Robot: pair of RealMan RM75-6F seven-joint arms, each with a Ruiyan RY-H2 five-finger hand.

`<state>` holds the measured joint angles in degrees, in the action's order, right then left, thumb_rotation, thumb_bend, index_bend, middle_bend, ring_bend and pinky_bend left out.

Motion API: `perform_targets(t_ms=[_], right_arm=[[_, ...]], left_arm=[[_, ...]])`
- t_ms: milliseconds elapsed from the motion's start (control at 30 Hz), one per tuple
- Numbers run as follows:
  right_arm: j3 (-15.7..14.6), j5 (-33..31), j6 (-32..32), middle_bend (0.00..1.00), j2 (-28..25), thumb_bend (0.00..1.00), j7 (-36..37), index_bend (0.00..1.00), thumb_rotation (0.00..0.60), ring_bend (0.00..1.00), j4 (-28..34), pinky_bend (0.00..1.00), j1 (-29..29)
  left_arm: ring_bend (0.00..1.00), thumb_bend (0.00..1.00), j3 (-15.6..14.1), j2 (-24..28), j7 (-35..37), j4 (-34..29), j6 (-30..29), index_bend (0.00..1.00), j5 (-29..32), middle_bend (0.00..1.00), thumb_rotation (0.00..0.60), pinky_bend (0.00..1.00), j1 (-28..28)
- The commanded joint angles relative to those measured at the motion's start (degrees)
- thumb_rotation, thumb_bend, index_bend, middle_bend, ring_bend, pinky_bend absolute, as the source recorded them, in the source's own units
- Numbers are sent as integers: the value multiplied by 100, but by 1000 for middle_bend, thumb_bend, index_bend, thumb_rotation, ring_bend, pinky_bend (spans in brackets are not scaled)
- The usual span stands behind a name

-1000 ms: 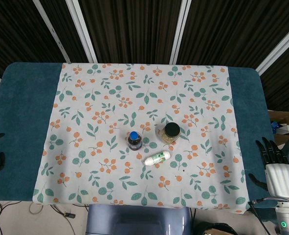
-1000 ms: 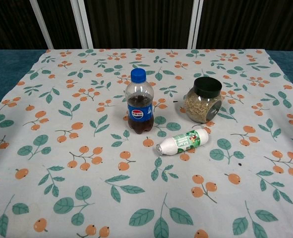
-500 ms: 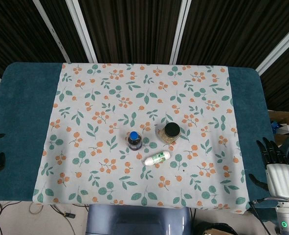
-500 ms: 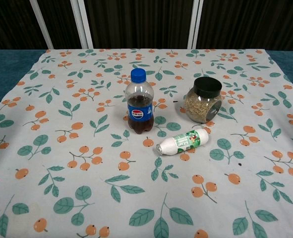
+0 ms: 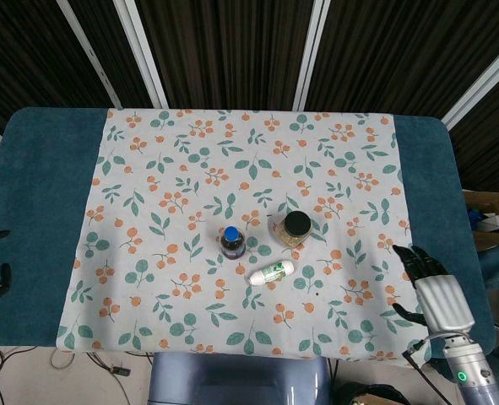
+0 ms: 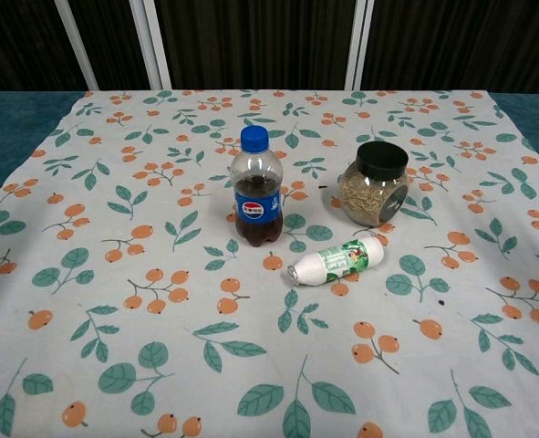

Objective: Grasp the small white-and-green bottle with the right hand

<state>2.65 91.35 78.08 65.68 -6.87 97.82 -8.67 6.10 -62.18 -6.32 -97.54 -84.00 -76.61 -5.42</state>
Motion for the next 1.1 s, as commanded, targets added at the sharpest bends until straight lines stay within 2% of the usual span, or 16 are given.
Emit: perform_targets(t_ms=[33,333,567,800,1100], right_arm=[[-76,-13,-780,196,94,211,-116,76,600,167,272,263,-479],[22,-245,-1236,238,720,252,-829,196,600,182,383,266,-845],[132,-603,-1651,278,1133,356,-1301,201,600,184,502,270,-1174],[304,-970,-1837,293,1801,369,-1899,215,600,198,289,270,-1483],[583,-1416,-2072,310,2350,387,-2319,232,600,210,60,272,-1922]], left_arm=[[104,542,11,8,16,1,1,180,15,66,600,16,1],[104,542,46,6,51,37,81,180,73,69,600,16,-46],[104,542,33,-2,9,20,114,181,94,69,600,16,-57],[104,543,10,24,47,8,145,180,87,68,600,16,-54],[104,546,20,-4,-27,-13,196,180,201,68,600,16,-66]])
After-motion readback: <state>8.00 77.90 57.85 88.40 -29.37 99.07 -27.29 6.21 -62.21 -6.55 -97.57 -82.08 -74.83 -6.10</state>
